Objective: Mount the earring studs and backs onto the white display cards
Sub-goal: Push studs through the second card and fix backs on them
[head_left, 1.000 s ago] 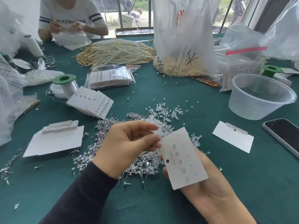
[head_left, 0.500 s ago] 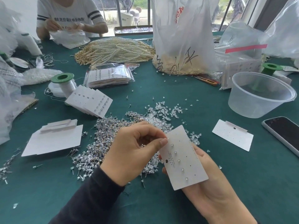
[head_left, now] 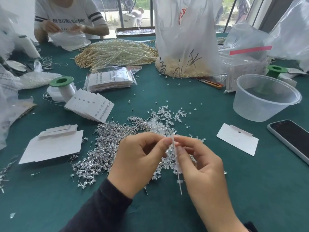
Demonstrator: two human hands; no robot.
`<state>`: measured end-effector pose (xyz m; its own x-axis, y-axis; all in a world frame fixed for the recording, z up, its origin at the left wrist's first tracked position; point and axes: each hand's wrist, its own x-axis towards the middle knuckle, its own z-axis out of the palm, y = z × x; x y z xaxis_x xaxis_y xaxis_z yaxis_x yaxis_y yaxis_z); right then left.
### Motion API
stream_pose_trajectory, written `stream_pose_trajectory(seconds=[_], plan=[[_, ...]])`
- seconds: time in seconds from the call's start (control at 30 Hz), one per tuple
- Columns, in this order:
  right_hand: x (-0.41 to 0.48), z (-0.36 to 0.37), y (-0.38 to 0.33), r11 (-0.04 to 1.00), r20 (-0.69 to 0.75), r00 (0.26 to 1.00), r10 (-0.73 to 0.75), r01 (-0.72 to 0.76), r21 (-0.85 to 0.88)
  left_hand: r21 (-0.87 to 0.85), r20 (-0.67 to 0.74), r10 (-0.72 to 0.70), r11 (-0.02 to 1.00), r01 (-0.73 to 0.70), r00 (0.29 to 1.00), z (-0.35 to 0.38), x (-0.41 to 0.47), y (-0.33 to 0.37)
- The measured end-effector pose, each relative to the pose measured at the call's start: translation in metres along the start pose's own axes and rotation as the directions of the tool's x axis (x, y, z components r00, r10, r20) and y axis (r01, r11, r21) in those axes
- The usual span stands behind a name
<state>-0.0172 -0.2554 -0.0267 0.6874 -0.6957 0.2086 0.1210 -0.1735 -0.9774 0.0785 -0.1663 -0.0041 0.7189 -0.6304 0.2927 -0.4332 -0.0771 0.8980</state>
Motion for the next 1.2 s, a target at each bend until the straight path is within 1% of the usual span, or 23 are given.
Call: stream_pose_trajectory(seconds=[0.07, 0.1, 0.17, 0.27, 0.33, 0.4, 0.47, 0.53, 0.63, 0.67, 0.73, 0.77, 0.8, 0.83, 0.87, 0.93, 0.97, 1.0, 1.07, 1.2], plan=[[-0.001, 0.004, 0.003, 0.973, -0.040, 0.989, -0.143, 0.133, -0.190, -0.020, 0.037, -0.011, 1.000, 0.012, 0.999, 0.000, -0.001, 0.003], [-0.001, 0.006, 0.004, 0.946, -0.042, 0.979, -0.201, 0.183, -0.266, -0.074, 0.045, -0.049, 0.996, 0.052, 0.998, 0.000, -0.001, 0.004], [-0.001, 0.009, 0.008, 0.901, -0.036, 0.960, -0.276, 0.246, -0.356, -0.171, 0.042, -0.137, 0.975, 0.142, 0.990, 0.000, 0.000, 0.004], [0.000, 0.011, 0.009, 0.866, -0.007, 0.955, -0.297, 0.267, -0.424, -0.178, 0.033, -0.257, 0.949, 0.259, 0.966, -0.001, 0.001, -0.003], [0.001, 0.012, 0.009, 0.818, 0.029, 0.944, -0.328, 0.299, -0.491, -0.237, 0.075, -0.372, 0.895, 0.379, 0.925, -0.002, 0.002, -0.008], [0.001, 0.014, 0.008, 0.785, 0.070, 0.939, -0.337, 0.321, -0.529, -0.277, 0.123, -0.433, 0.849, 0.450, 0.893, -0.003, 0.003, -0.008], [0.002, 0.013, 0.005, 0.784, 0.120, 0.942, -0.312, 0.327, -0.527, -0.286, 0.129, -0.441, 0.841, 0.459, 0.888, -0.005, 0.004, -0.010], [0.006, 0.008, 0.001, 0.800, 0.200, 0.947, -0.252, 0.320, -0.507, -0.307, 0.164, -0.445, 0.825, 0.474, 0.880, -0.007, 0.005, -0.011], [0.015, -0.004, -0.007, 0.785, 0.364, 0.913, -0.183, 0.359, -0.505, -0.349, 0.294, -0.467, 0.760, 0.549, 0.834, -0.012, 0.007, -0.011], [0.020, -0.009, -0.010, 0.799, 0.421, 0.893, -0.160, 0.368, -0.476, -0.359, 0.325, -0.475, 0.738, 0.571, 0.818, -0.014, 0.007, -0.011], [0.036, -0.024, -0.018, 0.876, 0.517, 0.849, -0.109, 0.328, -0.353, -0.360, 0.340, -0.505, 0.709, 0.606, 0.793, -0.017, 0.008, -0.011], [0.047, -0.033, -0.020, 0.905, 0.530, 0.841, -0.106, 0.302, -0.298, -0.361, 0.333, -0.524, 0.697, 0.619, 0.784, -0.018, 0.008, -0.011], [0.059, -0.043, -0.020, 0.915, 0.515, 0.850, -0.109, 0.288, -0.282, -0.366, 0.322, -0.543, 0.684, 0.631, 0.776, -0.019, 0.009, -0.011], [0.072, -0.051, -0.017, 0.902, 0.474, 0.874, -0.107, 0.286, -0.323, -0.371, 0.307, -0.557, 0.677, 0.636, 0.772, -0.019, 0.010, -0.011], [0.085, -0.059, -0.010, 0.859, 0.418, 0.904, -0.090, 0.283, -0.427, -0.374, 0.288, -0.566, 0.676, 0.635, 0.772, -0.019, 0.011, -0.011], [0.104, -0.069, 0.008, 0.690, 0.327, 0.945, -0.021, 0.251, -0.679, -0.390, 0.258, -0.579, 0.670, 0.631, 0.774, -0.019, 0.013, -0.010], [0.109, -0.072, 0.017, 0.620, 0.307, 0.951, 0.016, 0.232, -0.750, -0.404, 0.250, -0.583, 0.662, 0.631, 0.773, -0.018, 0.013, -0.010], [0.112, -0.074, 0.024, 0.583, 0.310, 0.950, 0.050, 0.224, -0.781, -0.416, 0.247, -0.586, 0.655, 0.630, 0.772, -0.017, 0.013, -0.011], [0.114, -0.076, 0.030, 0.570, 0.346, 0.934, 0.089, 0.237, -0.787, -0.434, 0.226, -0.591, 0.651, 0.623, 0.775, -0.016, 0.012, -0.011], [0.114, -0.075, 0.030, 0.590, 0.418, 0.905, 0.077, 0.296, -0.751, -0.482, 0.141, -0.616, 0.641, 0.597, 0.775, -0.013, 0.013, -0.012]])
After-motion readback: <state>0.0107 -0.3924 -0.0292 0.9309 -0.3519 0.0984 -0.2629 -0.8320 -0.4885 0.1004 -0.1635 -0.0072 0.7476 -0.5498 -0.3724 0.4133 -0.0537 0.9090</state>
